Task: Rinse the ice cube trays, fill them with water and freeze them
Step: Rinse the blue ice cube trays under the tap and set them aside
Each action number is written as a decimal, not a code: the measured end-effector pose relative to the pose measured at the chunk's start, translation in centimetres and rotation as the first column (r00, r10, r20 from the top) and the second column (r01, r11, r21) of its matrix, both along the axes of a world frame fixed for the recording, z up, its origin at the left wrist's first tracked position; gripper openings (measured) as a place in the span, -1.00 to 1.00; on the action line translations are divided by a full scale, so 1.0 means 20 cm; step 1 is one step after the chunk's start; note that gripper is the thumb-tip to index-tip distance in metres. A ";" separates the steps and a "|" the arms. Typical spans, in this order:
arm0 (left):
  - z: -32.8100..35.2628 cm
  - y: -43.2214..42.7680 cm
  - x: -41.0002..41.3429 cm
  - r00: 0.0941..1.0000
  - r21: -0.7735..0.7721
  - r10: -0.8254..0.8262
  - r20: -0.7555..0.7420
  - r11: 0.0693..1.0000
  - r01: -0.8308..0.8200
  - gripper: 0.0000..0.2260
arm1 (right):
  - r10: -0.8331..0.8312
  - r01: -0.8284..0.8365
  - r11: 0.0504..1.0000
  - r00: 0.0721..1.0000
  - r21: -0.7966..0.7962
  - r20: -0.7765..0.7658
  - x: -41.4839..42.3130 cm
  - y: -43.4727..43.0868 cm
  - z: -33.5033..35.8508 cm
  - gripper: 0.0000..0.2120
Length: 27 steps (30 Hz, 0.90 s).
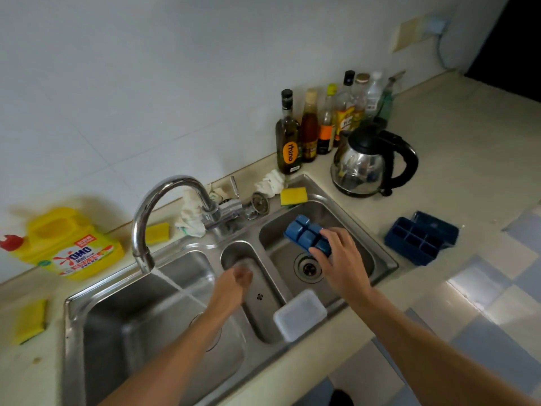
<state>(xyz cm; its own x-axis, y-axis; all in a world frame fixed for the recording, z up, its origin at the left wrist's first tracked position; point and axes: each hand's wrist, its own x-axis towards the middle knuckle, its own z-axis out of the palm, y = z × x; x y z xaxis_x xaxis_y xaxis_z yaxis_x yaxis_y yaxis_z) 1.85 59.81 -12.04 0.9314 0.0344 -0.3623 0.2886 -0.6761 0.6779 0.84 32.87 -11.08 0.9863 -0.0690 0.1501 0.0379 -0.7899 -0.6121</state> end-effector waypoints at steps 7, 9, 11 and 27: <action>0.07 -0.30 0.03 0.998 -0.095 0.060 0.030 0.994 -0.057 -0.87 | 0.072 -0.070 0.997 0.996 0.044 -0.042 0.00 -0.21 -0.04 -0.56; 0.08 -0.35 0.03 0.999 -0.075 0.028 0.044 0.997 -0.025 -0.84 | 0.115 -0.114 0.993 0.988 0.016 -0.105 0.02 -0.26 -0.07 -0.54; 0.09 -0.39 0.04 0.998 -0.044 0.004 0.060 0.999 -0.002 -0.82 | 0.141 -0.145 0.989 0.964 -0.005 -0.224 0.03 -0.29 -0.09 -0.51; -0.03 -0.70 0.39 0.970 -0.093 -0.186 0.157 0.975 0.202 -0.58 | -0.006 0.074 0.966 0.964 0.248 -0.265 0.24 -0.42 -0.05 -0.61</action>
<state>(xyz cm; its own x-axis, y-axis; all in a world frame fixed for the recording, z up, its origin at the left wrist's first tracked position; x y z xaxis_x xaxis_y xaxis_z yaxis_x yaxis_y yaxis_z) 9.61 45.87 -12.72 0.9595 -0.1835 -0.2136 0.0519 -0.6303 0.7746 5.62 24.38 -12.08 0.9841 -0.1114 -0.1381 -0.1774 -0.6050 -0.7762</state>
